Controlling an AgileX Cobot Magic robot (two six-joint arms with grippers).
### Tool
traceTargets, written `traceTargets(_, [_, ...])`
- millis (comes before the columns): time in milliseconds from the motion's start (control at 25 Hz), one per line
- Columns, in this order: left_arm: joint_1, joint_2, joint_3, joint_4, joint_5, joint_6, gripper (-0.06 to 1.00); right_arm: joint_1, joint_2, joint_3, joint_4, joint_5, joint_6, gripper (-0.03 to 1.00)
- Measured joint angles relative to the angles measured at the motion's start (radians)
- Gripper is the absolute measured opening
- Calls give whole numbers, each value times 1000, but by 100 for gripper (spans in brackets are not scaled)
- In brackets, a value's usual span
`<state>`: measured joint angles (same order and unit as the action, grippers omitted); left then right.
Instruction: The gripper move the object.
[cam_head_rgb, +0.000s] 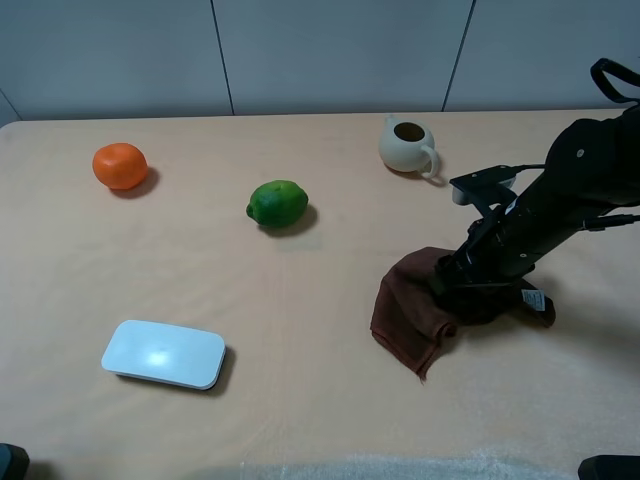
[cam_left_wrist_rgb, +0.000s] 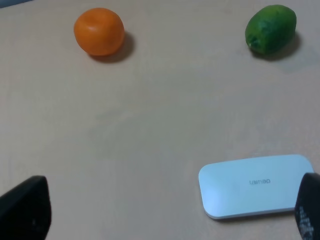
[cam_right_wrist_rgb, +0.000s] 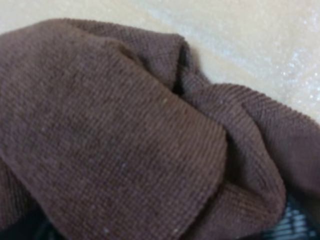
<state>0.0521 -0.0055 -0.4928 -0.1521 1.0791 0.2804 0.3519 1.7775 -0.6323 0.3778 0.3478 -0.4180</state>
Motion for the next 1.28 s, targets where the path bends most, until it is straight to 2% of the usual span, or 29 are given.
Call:
traceTargets(120, [0,0,0,0,0,0,99,0,3,0,1,4,18,37])
traceTargets(400, [0,0,0,0,0,0,99,0,7,0,8,7,36,2])
traceTargets(440, [0,0,0,0,0,0,99,0,7,0,8,7,37,1])
traceTargets(1040, [0,0,0,0,0,0,99,0,-3,0,8,31,48,1])
traceTargets(1280, [0,0,0,0,0,0,99,0,-105,1,-4,74,113,1])
